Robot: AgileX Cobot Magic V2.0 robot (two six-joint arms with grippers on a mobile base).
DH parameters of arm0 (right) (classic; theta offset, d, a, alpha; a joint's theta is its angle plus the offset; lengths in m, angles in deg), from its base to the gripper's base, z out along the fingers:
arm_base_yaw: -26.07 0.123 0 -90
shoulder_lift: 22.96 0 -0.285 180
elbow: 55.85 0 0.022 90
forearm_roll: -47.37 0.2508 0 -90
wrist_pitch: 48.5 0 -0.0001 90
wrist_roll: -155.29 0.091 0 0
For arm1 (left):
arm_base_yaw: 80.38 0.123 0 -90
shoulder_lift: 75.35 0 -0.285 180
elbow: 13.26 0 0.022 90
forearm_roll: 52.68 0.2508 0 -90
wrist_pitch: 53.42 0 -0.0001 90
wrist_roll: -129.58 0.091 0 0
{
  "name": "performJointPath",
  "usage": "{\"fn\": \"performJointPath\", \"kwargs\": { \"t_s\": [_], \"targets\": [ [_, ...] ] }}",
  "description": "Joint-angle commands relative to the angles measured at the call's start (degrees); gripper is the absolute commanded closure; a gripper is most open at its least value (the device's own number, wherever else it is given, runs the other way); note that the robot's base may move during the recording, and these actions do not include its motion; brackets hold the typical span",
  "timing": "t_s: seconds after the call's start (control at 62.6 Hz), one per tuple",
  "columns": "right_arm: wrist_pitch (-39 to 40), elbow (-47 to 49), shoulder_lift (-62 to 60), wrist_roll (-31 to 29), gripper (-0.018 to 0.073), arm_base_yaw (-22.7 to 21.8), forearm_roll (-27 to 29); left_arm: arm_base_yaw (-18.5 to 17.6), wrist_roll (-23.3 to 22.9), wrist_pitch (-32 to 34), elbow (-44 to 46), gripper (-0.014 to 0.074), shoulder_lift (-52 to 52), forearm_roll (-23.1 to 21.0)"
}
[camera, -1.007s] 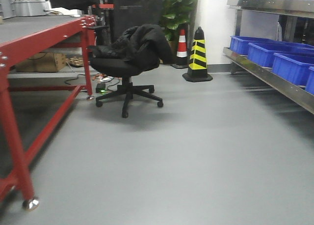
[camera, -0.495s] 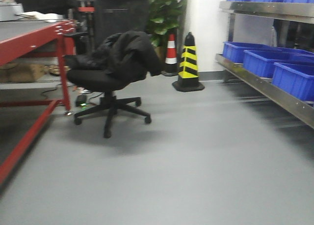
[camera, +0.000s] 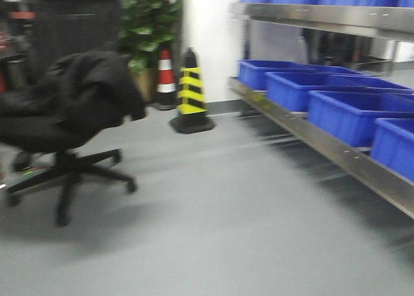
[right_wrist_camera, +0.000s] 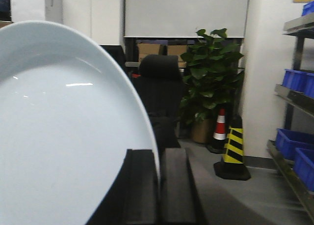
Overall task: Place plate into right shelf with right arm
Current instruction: 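Drive the base up to the steel shelf with blue bins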
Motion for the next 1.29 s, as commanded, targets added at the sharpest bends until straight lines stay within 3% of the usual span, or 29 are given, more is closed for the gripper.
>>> {"fn": "performJointPath", "kwargs": {
  "t_s": [0.0,1.278],
  "targets": [
    [5.48,1.32,1.07,-0.07,0.0495,-0.12,1.46,-0.3,-0.19,4.9,-0.46,0.0643,-0.29,-0.23],
    [5.27,1.32,1.07,-0.07,0.0495,-0.12,1.46,-0.3,-0.19,4.9,-0.46,0.0643,-0.29,-0.23]
  ]
}}
